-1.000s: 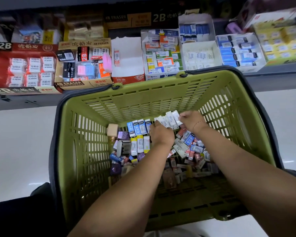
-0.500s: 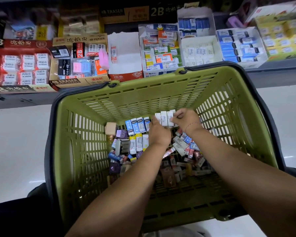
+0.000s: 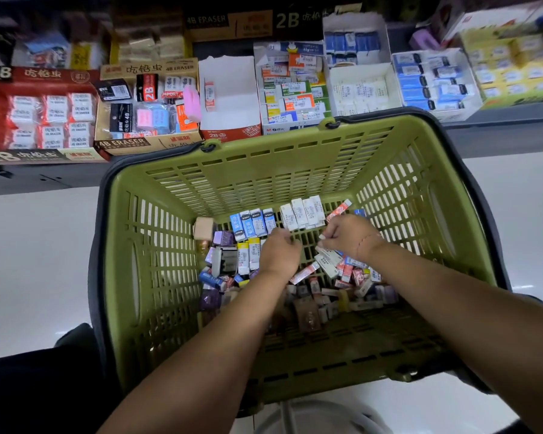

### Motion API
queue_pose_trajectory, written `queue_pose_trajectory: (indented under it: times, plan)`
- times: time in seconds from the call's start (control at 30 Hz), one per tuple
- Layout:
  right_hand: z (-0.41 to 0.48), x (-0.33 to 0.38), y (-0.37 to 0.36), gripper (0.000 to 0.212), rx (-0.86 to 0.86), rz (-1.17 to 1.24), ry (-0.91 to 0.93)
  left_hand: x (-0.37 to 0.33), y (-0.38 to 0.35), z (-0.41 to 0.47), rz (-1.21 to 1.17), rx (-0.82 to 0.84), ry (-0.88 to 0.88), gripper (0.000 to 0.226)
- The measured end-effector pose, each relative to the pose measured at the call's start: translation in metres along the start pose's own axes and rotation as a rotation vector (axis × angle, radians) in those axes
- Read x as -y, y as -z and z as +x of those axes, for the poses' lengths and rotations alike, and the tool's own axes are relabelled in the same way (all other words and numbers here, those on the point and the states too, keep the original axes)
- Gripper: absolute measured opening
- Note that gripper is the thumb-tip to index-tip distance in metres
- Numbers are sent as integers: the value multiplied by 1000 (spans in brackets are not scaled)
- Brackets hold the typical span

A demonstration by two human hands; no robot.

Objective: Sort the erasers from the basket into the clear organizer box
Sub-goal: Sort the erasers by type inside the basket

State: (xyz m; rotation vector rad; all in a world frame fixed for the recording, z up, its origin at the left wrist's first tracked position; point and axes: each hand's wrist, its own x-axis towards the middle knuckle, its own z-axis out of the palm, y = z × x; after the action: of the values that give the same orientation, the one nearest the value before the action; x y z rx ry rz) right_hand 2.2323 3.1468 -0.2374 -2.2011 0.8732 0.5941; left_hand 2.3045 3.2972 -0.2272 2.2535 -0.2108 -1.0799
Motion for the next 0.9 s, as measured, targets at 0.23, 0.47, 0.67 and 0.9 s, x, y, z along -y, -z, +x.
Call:
queue_pose_trajectory:
  times: [0.23,0.47,0.67,0.9]
  plan:
    - [-20,12,-17,51,99,-526,22,18,-16,-8,349,239,-87,20]
    - [-20,32,-22,40,196,-632,-78,15,-20,-8,449,229,-121,29]
    - [-20,32,-30,29,208,-687,-93,1,-7,-9,107,-201,-160,15]
    - [2,30,32,64,100,240,-275,-15,5,11,-27,-195,-106,39]
